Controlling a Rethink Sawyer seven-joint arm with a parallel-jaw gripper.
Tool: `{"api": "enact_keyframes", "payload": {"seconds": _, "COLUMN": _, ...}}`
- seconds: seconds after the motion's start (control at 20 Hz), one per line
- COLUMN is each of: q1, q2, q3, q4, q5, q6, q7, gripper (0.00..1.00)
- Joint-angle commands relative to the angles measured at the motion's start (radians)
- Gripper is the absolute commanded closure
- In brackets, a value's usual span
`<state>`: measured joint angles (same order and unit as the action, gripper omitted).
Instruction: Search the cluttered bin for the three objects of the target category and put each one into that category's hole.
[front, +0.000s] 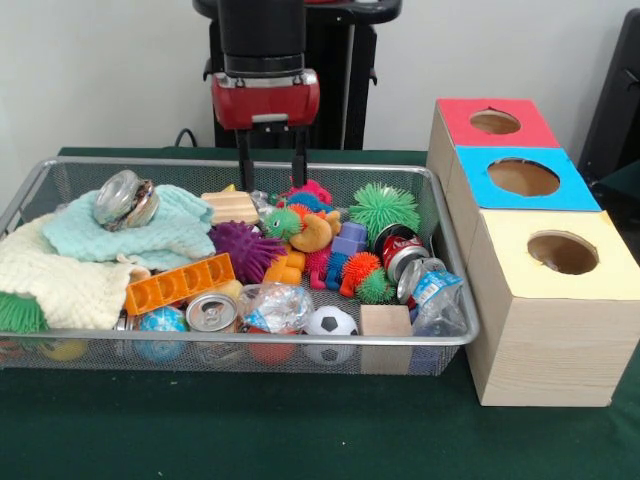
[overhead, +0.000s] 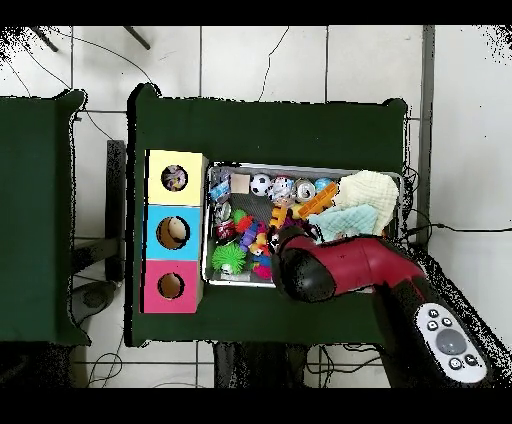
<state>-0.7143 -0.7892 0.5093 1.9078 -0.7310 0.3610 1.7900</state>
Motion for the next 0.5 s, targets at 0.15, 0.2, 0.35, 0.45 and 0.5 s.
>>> {"api": "enact_keyframes", "payload": {"seconds": 0.15, "q1": 0.126, "q2": 0.033, "q3": -0.101, "q4": -0.161, "q5": -0.183, "q6": 0.034, "q7": -0.008, "gripper": 0.0}}
{"api": "enact_keyframes", "payload": {"seconds": 0.2, "q1": 0.15, "q2": 0.027, "q3": -0.117, "q4": -0.165, "q5": -0.195, "q6": 0.035, "q7": 0.012, "gripper": 0.0}}
{"api": "enact_keyframes", "payload": {"seconds": 0.35, "q1": 0.203, "q2": 0.022, "q3": -0.167, "q4": -0.18, "q5": -0.234, "q6": 0.026, "q7": 0.048, "gripper": 0.0}}
{"api": "enact_keyframes", "payload": {"seconds": 0.45, "q1": 0.226, "q2": 0.028, "q3": -0.198, "q4": -0.193, "q5": -0.257, "q6": 0.014, "q7": 0.064, "gripper": 0.0}}
{"api": "enact_keyframes", "payload": {"seconds": 0.5, "q1": 0.241, "q2": 0.034, "q3": -0.214, "q4": -0.201, "q5": -0.271, "q6": 0.005, "q7": 0.074, "gripper": 0.0}}
